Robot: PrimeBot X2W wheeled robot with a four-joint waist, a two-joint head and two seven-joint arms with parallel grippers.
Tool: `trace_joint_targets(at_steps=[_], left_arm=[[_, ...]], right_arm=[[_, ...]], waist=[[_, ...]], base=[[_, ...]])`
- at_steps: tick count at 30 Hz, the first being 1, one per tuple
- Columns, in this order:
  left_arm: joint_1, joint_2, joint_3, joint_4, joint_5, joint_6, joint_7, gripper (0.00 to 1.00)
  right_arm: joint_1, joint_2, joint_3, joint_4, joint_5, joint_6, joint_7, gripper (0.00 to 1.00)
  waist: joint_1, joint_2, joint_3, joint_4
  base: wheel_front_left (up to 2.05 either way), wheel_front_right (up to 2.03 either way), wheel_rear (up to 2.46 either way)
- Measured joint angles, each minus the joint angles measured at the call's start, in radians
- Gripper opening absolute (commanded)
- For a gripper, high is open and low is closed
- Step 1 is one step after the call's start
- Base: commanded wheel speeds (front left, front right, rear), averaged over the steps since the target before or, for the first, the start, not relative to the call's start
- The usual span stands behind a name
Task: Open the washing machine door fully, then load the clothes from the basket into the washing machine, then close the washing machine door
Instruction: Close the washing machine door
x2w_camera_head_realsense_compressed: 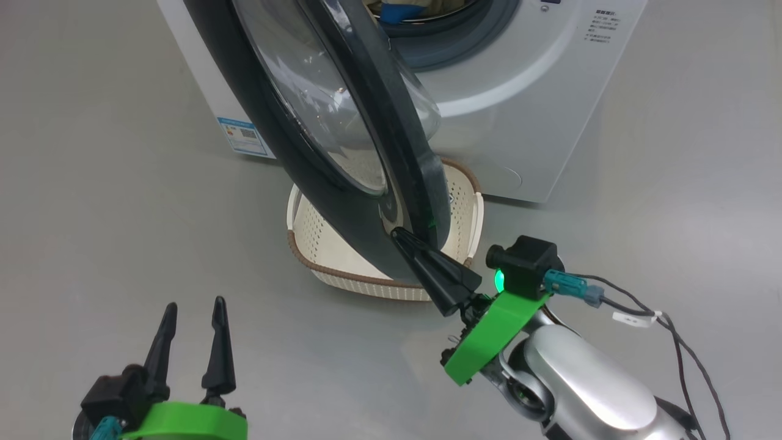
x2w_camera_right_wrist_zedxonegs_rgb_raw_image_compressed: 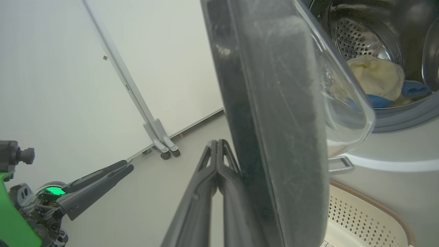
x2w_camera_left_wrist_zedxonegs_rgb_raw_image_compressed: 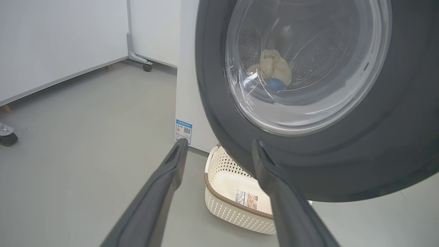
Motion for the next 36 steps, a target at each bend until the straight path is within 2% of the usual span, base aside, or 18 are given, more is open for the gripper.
trace_joint_targets(at_steps=[36], left_arm=[[-0.046,-0.001,0.002,-0.018,-0.010,0.000,0.000,1.00]], right_arm=[[-0.079,0.005,-0.201,-0.019,-0.030,0.000,0.000,0.00]], waist=[[-0.0001,0.0000,0.096,-0.039]], base=[[0.00,0.00,0.00]])
